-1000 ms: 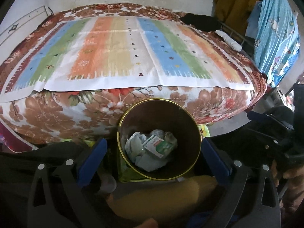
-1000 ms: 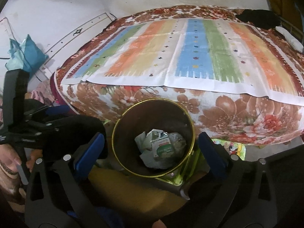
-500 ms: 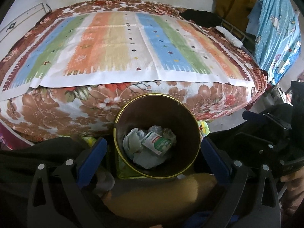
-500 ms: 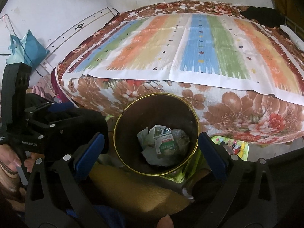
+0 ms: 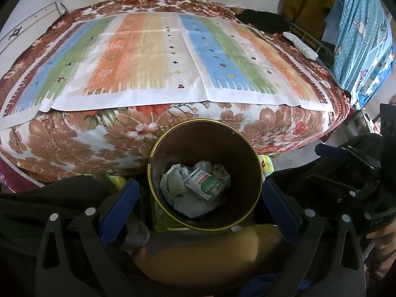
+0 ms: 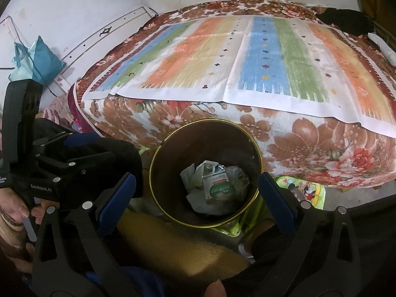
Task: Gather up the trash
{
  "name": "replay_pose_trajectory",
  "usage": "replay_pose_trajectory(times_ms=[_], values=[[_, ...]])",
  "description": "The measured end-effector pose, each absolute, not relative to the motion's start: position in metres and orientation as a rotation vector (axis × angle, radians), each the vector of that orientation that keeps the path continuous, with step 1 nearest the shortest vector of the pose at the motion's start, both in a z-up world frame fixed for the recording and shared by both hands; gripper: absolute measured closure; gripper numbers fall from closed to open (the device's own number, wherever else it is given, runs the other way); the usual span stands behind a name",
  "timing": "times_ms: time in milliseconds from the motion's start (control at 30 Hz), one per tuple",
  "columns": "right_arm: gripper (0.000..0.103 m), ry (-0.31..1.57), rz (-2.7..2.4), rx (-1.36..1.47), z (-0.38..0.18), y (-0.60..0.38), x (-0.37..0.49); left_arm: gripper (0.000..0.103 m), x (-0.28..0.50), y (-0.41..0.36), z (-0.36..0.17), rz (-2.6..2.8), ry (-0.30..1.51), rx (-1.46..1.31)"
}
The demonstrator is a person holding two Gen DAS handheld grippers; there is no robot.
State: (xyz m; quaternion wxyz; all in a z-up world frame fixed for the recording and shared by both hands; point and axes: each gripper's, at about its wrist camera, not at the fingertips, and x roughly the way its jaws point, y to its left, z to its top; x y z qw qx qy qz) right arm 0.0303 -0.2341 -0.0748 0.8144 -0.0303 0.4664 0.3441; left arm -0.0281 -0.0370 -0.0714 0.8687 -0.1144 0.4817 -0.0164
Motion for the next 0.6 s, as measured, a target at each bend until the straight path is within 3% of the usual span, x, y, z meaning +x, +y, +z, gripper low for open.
replay_pose_trajectory(times_ms=[600], values=[[0.009,1.016,0.736,-0.05,-0.078,-0.2355,0.0337,0.006,-0.0267,-0.0364,-0.0768,-0.026,1.03,-0.241]])
